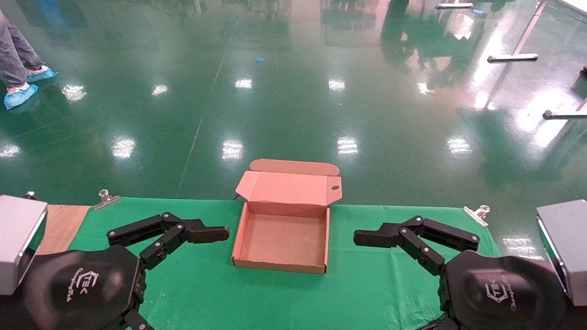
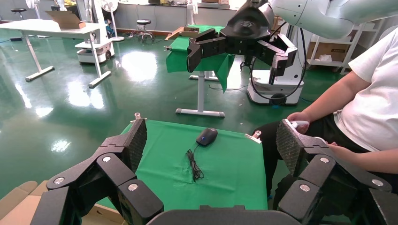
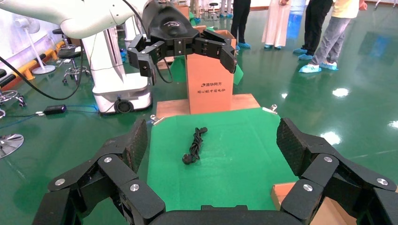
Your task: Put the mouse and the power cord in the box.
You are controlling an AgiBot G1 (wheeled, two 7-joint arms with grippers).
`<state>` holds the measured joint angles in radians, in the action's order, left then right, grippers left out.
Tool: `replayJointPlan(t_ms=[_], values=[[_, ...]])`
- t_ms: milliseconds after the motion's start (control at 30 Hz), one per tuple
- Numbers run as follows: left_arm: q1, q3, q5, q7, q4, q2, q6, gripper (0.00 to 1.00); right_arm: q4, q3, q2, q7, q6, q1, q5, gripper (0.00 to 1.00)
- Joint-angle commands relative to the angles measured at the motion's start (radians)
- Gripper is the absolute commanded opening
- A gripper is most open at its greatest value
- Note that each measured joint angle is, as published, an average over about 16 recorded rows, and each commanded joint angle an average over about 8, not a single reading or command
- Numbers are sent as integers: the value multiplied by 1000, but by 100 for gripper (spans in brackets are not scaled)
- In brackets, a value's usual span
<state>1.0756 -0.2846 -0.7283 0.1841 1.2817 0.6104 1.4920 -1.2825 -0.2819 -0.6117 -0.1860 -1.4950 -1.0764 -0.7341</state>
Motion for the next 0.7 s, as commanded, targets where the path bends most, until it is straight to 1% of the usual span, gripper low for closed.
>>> replayJointPlan(t_ms=[33, 700], values=[[0, 0, 0, 0, 0, 0, 0, 100, 0, 0, 0, 0, 0, 0, 0, 100], [0, 0, 0, 0, 0, 0, 0, 100, 0, 0, 0, 0, 0, 0, 0, 100]])
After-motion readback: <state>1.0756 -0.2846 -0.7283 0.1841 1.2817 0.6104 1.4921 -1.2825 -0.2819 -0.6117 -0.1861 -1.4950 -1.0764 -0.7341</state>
